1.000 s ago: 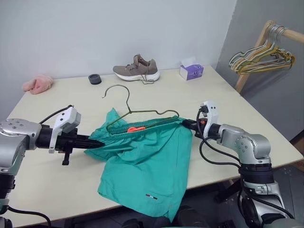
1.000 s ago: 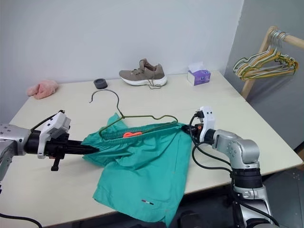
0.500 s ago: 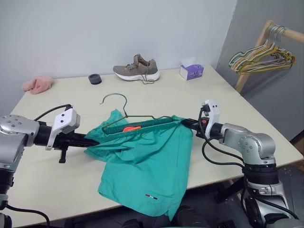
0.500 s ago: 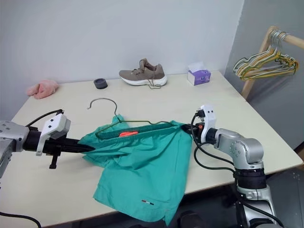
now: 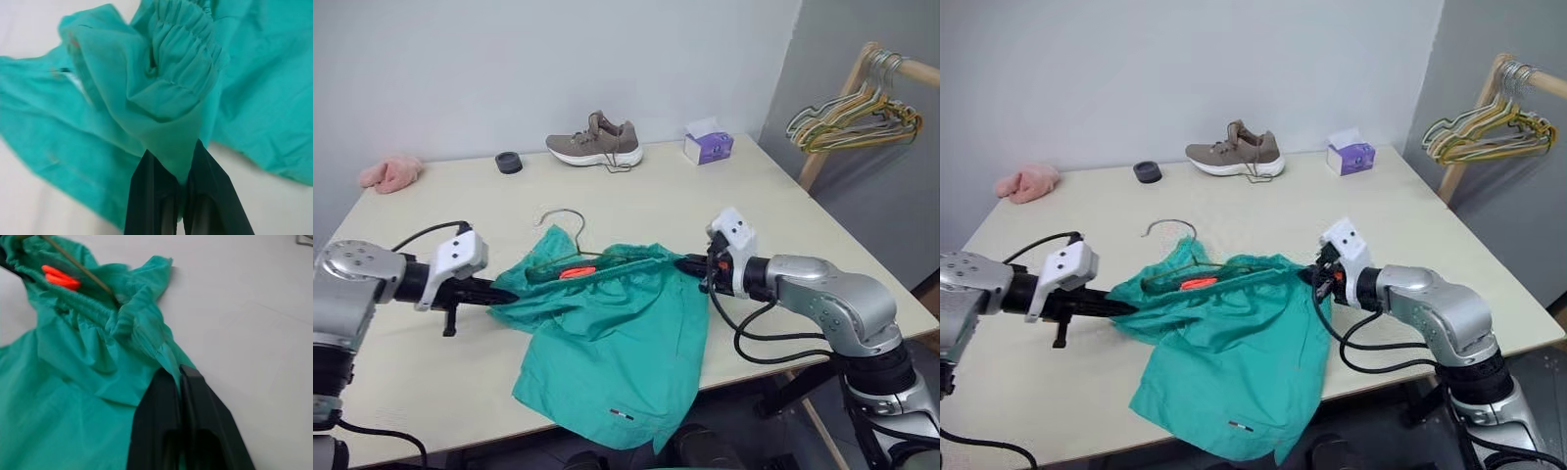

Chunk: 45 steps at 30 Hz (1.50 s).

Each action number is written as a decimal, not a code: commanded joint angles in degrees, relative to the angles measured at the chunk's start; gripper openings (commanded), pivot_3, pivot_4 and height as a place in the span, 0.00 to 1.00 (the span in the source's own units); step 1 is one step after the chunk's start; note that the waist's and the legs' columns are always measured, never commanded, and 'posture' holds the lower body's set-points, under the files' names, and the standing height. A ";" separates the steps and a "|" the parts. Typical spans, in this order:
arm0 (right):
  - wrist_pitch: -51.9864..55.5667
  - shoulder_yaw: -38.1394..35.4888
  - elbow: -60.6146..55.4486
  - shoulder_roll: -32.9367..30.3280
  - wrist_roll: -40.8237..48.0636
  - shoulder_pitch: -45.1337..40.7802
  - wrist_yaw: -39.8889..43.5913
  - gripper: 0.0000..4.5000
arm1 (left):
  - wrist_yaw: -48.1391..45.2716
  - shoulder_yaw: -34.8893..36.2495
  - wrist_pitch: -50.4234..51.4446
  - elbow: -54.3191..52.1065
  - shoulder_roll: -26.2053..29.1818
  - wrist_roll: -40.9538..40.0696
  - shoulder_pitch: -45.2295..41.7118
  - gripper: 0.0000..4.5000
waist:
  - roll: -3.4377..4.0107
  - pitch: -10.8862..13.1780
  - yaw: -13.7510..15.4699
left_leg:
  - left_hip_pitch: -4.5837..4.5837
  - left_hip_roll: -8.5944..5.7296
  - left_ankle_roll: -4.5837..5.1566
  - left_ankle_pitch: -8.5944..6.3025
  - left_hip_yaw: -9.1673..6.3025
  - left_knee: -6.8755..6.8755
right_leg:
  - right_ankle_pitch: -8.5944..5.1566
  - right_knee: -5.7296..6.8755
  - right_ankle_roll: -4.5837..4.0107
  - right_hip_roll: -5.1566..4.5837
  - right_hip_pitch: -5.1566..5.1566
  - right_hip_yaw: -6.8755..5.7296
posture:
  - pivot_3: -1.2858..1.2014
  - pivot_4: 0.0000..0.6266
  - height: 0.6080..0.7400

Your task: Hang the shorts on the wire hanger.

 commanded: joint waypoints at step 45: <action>-5.53 7.54 6.82 -9.12 -12.28 -3.80 21.81 0.00 | 14.04 11.34 -0.61 1.21 -9.16 -1.69 -0.91 0.70 | -0.08 -0.05 -0.81 | -0.08 -0.01 0.00 0.00 -0.17 0.11 | 0.04 0.06 -0.06 -0.23 -0.01 -0.13 | 0.44 0.00 1.00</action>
